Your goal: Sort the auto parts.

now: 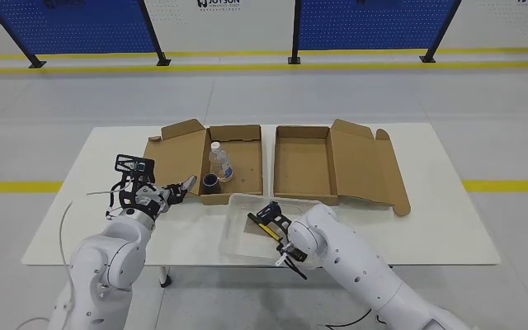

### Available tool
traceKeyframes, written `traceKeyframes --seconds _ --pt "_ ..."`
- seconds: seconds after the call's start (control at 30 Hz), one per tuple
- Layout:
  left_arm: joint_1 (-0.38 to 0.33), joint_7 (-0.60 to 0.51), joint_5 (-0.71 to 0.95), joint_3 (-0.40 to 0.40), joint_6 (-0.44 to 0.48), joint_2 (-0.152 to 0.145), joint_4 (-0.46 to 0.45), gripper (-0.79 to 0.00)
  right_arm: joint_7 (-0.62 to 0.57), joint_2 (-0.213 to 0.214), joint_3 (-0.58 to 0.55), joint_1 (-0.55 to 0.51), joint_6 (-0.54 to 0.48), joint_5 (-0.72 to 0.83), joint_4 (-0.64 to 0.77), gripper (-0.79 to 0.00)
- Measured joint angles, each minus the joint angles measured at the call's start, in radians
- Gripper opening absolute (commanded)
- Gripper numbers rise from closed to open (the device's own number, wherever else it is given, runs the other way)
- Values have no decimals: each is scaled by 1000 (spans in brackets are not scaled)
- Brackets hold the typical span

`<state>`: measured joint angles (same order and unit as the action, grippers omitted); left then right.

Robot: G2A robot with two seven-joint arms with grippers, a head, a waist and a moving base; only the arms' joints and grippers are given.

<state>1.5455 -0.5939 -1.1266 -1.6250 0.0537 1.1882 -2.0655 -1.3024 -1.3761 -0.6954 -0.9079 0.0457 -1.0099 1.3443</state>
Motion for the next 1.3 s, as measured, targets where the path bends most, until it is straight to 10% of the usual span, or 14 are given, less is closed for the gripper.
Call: traceKeyframes --seconds 0.43,0.67,1.3 --pt "0 0 0 0 0 0 0 0 -11 -8 8 -4 7 -32 -24 -422" --pt "0 0 0 0 0 0 0 0 -14 -11 5 -5 1 -40 -28 -785" --pt "0 0 0 0 0 0 0 0 -19 -2 -52 -48 21 -61 113 -785"
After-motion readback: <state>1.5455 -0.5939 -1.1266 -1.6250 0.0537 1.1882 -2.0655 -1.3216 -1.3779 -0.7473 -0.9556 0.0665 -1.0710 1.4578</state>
